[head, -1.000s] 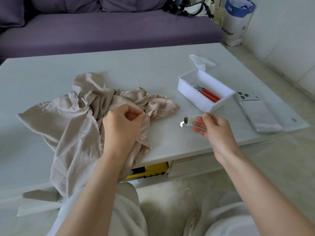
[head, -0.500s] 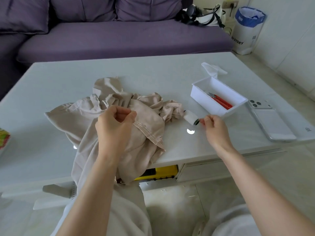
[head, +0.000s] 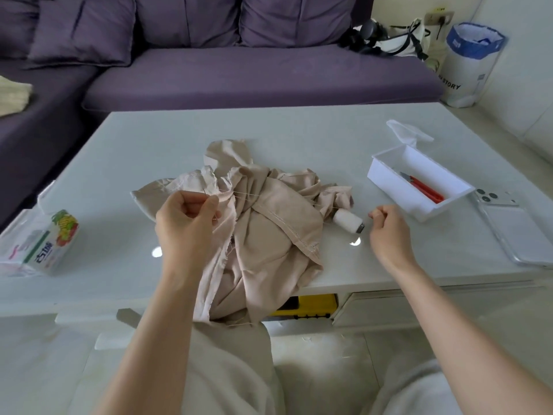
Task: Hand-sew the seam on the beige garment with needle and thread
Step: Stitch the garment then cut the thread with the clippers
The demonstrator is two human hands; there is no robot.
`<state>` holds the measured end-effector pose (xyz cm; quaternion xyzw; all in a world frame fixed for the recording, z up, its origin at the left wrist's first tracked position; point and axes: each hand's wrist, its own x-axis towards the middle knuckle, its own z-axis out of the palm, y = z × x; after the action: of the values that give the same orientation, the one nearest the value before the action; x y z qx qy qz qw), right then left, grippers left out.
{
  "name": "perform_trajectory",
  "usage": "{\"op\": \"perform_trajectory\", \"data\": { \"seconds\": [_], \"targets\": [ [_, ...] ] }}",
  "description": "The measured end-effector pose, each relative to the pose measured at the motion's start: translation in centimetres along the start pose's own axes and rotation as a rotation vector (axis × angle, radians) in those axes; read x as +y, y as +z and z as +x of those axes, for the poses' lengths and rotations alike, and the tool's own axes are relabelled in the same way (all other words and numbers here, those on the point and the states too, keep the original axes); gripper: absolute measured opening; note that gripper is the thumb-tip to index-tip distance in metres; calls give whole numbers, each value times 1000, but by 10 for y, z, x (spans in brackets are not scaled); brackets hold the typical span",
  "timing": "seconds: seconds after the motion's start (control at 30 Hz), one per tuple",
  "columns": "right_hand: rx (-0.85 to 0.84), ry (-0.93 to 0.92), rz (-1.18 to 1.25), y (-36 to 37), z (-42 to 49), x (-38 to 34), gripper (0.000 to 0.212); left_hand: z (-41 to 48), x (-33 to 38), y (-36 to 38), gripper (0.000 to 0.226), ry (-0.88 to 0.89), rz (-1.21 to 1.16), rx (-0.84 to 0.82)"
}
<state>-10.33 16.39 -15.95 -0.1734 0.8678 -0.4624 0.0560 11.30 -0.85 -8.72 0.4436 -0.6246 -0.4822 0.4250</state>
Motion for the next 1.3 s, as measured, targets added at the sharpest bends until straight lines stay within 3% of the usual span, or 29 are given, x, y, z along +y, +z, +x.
{"op": "perform_trajectory", "data": {
  "seconds": [0.17,0.3,0.47,0.6,0.77,0.97,1.13,1.3],
  "targets": [
    [77,-71,-37,6,-6,-5,23,-1,-2,-5,7,75,184,-12],
    [141,-126,46,7,-14,-23,22,0,-3,-2,7,49,172,-27],
    [-5,-62,458,-2,-33,-49,18,4,-5,1,7,12,114,-66],
    [-197,-169,623,3,-44,-51,22,8,-7,-1,7,-39,43,-98],
    [-364,-213,274,27,-44,-36,24,6,-3,-6,6,-73,-143,-119],
    [-242,-255,126,29,-18,-25,28,10,-5,-19,8,-99,-240,-71],
    [-202,-290,74,33,-14,-25,22,17,-14,-34,12,-63,-130,-59],
    [-141,-247,46,40,-10,-26,24,24,-25,-47,10,99,236,7]
  ]
}}
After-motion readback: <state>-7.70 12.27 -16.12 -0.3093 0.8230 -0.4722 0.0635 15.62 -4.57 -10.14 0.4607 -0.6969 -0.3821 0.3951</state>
